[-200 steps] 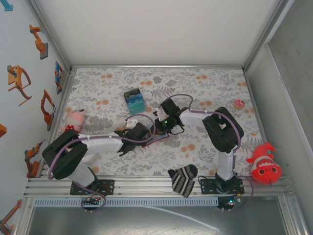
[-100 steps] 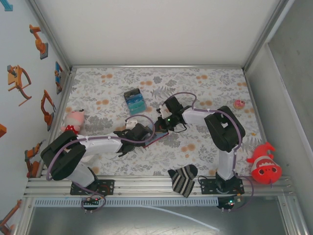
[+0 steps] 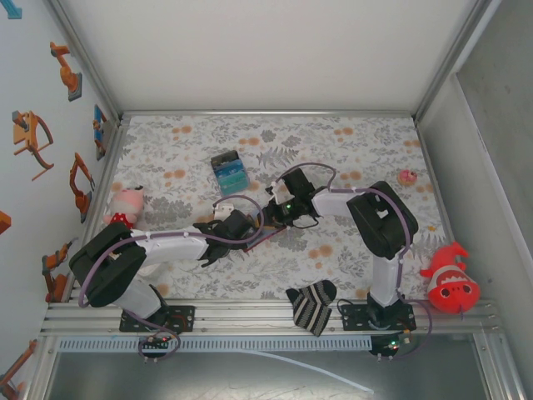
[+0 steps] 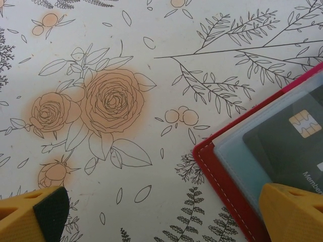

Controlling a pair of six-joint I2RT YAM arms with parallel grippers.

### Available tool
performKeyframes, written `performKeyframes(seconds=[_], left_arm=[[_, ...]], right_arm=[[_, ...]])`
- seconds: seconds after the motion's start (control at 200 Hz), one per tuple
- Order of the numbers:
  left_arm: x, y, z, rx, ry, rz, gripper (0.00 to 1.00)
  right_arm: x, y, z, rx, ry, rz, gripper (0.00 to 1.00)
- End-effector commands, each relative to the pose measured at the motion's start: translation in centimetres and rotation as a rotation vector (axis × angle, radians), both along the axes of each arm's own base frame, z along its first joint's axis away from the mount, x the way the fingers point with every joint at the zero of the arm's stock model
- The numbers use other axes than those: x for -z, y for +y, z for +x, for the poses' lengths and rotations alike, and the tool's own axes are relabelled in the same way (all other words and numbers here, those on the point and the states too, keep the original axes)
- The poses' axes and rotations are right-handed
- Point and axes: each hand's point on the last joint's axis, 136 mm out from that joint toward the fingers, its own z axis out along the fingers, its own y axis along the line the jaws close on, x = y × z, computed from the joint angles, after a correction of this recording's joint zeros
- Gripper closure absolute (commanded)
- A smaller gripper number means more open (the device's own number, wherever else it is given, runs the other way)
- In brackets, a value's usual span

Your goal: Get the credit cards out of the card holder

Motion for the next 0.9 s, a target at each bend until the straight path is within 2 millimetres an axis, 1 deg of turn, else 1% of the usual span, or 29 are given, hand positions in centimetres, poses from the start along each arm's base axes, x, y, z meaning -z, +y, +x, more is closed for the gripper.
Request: performKeyframes(seconds=[0.0, 0.135, 0.27, 0.626, 0.731, 0.831, 0.896], left_arm=[[0.9, 1.4, -0.9, 0.011, 0.043, 0.074, 0.03], [1.0, 1.3, -0.9, 0.009, 0.043, 0.073, 0.03], [1.1, 1.2, -0.9, 0.017, 0.046, 0.074, 0.03], [1.0, 0.9, -0.8, 0.017, 0.042, 0.063, 0.03], [1.2, 1.1, -0.9, 0.012, 0.045, 0.066, 0.03], [1.2, 1.3, -1.0, 0.007, 0.045, 0.068, 0.03], [1.1, 1.5, -1.1, 0.005, 0.043, 0.074, 0.03]], right_arm=[[-1.4, 0.6, 0.1, -0.012, -0.012, 0.069, 0.82], [-1.0, 1.0, -0.2, -0.027, 0.006, 0.083, 0.81], [-1.1, 1.7, -0.6, -0.048, 0.008, 0.099, 0.80], [-0.6, 2.6, -1.4, -0.088, 0.002, 0.087, 0.81], [-1.0, 2.7, -1.3, -0.088, -0.013, 0.091, 0.85], [-1.3, 2.5, -1.1, -0.081, -0.028, 0.084, 0.92], [-1.4, 2.4, -1.1, -0.077, -0.035, 0.078, 0.95]])
